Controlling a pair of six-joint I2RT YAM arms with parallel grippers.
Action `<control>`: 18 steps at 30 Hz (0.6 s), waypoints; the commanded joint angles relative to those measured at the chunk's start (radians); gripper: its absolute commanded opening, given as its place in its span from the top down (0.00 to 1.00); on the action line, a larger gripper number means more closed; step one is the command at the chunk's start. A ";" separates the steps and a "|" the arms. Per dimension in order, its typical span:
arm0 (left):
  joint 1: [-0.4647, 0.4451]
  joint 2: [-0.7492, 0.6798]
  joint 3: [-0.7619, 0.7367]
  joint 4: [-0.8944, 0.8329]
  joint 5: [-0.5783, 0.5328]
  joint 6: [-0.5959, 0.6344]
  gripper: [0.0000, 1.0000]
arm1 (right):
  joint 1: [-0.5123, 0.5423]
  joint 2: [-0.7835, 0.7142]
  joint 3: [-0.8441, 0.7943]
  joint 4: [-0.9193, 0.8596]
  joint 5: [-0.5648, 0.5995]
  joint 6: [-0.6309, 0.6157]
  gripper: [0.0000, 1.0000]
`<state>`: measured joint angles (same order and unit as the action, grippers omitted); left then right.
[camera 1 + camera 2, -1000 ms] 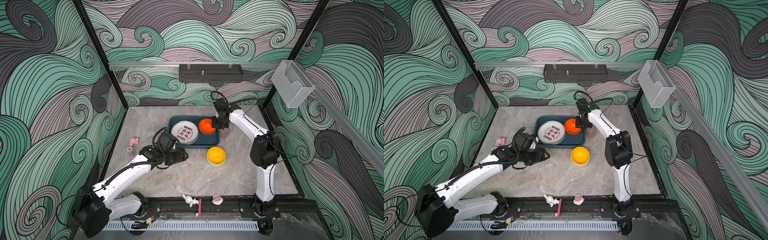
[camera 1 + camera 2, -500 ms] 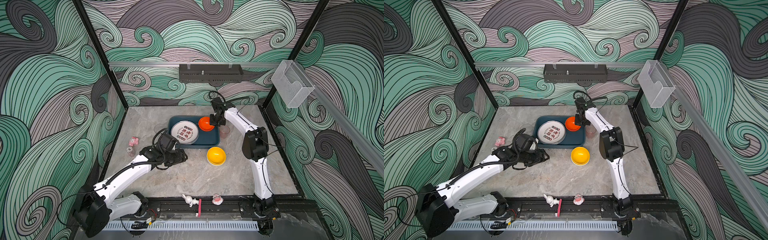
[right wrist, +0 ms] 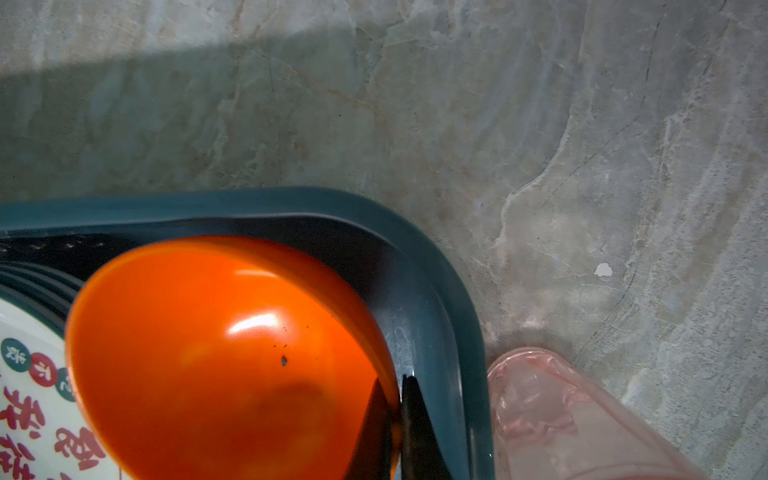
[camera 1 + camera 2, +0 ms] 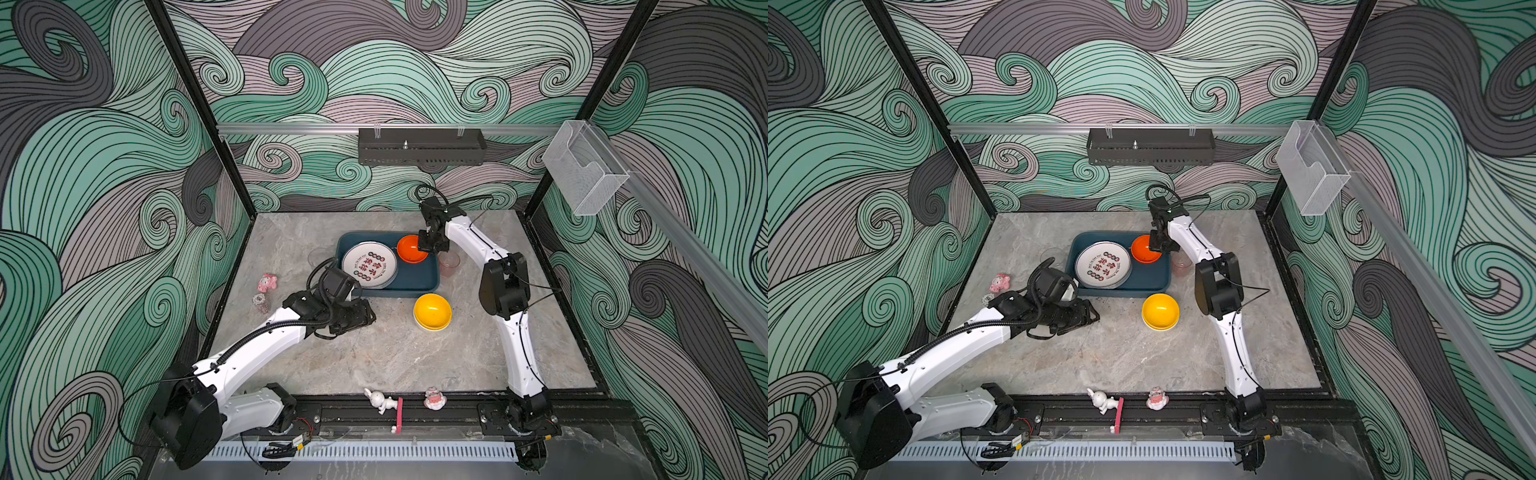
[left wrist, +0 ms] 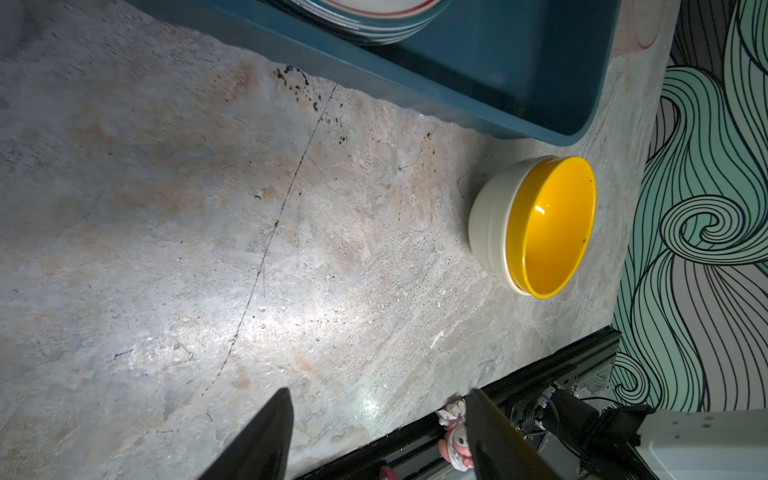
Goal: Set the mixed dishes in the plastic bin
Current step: 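Lower the orange bowl into the bin beside the plates and release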
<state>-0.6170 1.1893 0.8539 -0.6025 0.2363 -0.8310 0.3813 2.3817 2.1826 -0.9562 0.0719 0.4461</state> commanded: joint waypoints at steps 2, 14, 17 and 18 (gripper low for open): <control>0.008 0.008 0.004 -0.029 0.011 -0.008 0.32 | -0.005 0.019 0.041 -0.009 0.015 0.009 1.00; 0.010 0.009 0.005 -0.037 0.015 -0.008 0.32 | -0.004 0.042 0.049 -0.016 0.014 0.016 1.00; 0.010 0.010 0.005 -0.038 0.015 -0.009 0.32 | -0.003 0.046 0.052 -0.017 0.014 0.018 1.00; 0.009 0.010 0.003 -0.037 0.015 -0.010 0.32 | -0.004 0.048 0.052 -0.018 0.013 0.019 1.00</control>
<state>-0.6151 1.1900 0.8539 -0.6113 0.2474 -0.8314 0.3813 2.4172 2.2112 -0.9627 0.0715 0.4515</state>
